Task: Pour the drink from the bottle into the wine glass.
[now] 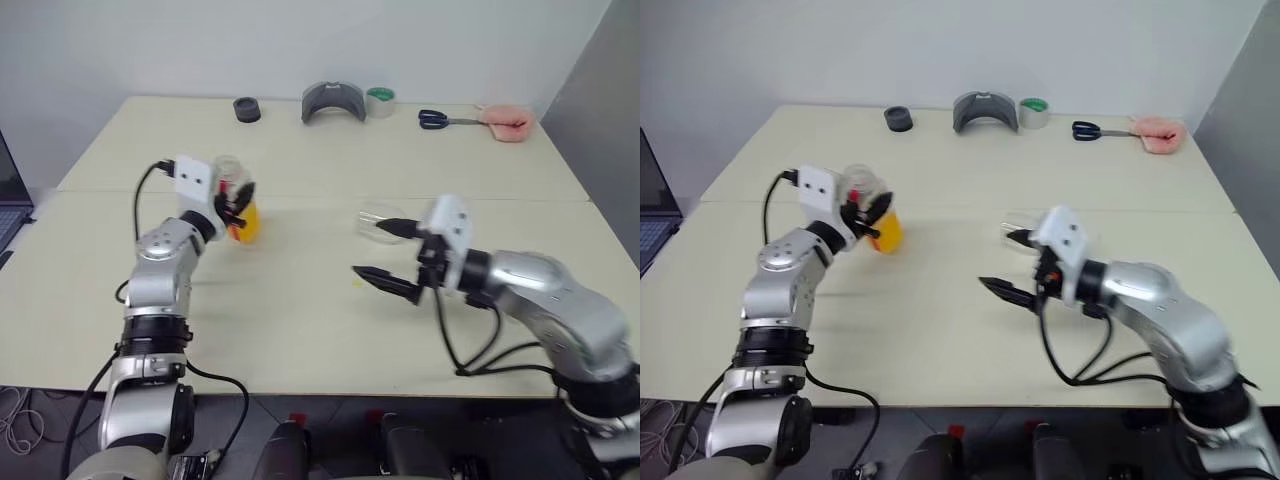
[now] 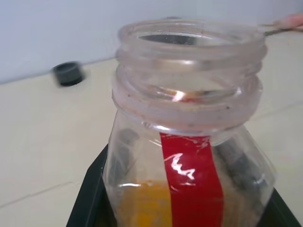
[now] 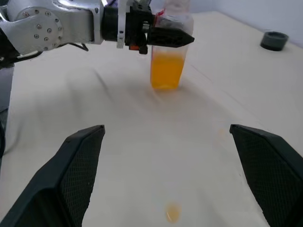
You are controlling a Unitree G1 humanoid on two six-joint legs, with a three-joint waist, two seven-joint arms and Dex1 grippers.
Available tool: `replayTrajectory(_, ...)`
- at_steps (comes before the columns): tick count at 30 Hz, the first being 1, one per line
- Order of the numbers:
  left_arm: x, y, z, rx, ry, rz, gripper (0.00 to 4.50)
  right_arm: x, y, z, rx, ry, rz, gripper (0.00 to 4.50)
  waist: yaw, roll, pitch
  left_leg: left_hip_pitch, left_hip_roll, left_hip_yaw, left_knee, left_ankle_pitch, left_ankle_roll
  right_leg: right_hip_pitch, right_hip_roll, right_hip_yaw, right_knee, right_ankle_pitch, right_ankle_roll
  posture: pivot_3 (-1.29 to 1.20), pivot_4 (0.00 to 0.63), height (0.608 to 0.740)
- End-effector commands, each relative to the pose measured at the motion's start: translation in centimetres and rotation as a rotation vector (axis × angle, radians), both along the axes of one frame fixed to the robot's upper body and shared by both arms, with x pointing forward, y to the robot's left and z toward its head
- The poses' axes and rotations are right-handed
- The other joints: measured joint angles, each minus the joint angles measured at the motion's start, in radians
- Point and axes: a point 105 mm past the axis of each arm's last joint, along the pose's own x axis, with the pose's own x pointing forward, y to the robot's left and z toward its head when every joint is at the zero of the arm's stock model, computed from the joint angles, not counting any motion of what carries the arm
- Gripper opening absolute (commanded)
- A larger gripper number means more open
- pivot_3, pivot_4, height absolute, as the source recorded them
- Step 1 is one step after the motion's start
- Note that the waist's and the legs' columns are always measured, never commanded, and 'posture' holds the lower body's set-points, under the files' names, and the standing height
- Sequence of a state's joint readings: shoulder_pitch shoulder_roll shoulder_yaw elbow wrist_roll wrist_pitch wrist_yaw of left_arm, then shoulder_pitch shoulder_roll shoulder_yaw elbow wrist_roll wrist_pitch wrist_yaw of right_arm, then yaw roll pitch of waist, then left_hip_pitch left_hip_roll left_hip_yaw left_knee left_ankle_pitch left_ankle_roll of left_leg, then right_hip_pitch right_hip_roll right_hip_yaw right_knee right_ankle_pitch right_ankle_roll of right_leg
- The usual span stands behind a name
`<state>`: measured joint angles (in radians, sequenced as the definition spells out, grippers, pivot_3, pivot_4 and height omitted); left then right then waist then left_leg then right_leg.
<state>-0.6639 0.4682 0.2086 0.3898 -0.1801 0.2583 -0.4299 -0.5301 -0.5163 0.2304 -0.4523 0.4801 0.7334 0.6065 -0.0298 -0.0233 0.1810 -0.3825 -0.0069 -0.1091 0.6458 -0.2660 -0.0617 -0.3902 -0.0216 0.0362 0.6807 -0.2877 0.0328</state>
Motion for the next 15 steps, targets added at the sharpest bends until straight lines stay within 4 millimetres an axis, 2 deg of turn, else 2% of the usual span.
replayTrajectory(1, 0.5, 2.0, 1.6, -0.026, -0.042, 0.073, 1.69, 0.9, 1.7, 0.2, -0.009, -0.060, -0.005, 4.50, 0.004, 0.000, 0.000, 0.000, 0.000, 0.000, 0.000, 0.000, 0.000, 0.000, -0.001, -0.001, 0.000, 0.000, 0.000, 0.00, 0.150, 0.740)
replayTrajectory(4, 0.9, 3.0, 1.1, -0.062, -0.017, 0.088, 1.69, 1.3, 3.4, 0.2, -0.009, -0.081, 0.005, 4.50, 0.004, -0.001, 0.000, -0.001, 0.000, -0.001, 0.000, 0.002, -0.003, 0.000, -0.002, -0.001, 0.000, 0.000, 0.000, 0.00, 0.150, 0.740)
replayTrajectory(9, 1.1, 3.1, 0.8, -0.051, -0.018, 0.041, 1.69, 1.5, 5.0, 0.1, -0.020, -0.106, 0.024, 4.50, -0.001, -0.001, 0.000, 0.000, 0.000, -0.001, 0.000, 0.002, -0.003, 0.000, -0.001, -0.001, 0.000, 0.000, 0.000, 0.00, 0.150, 0.740)
replayTrajectory(15, 1.3, 2.7, 0.8, -0.030, -0.051, -0.011, 1.69, 1.5, 5.7, 0.4, -0.011, -0.118, 0.030, 4.50, -0.002, 0.000, 0.000, 0.000, 0.000, -0.001, 0.000, 0.002, -0.003, -0.001, 0.000, -0.001, 0.001, 0.000, 0.000, 0.00, 0.150, 0.740)
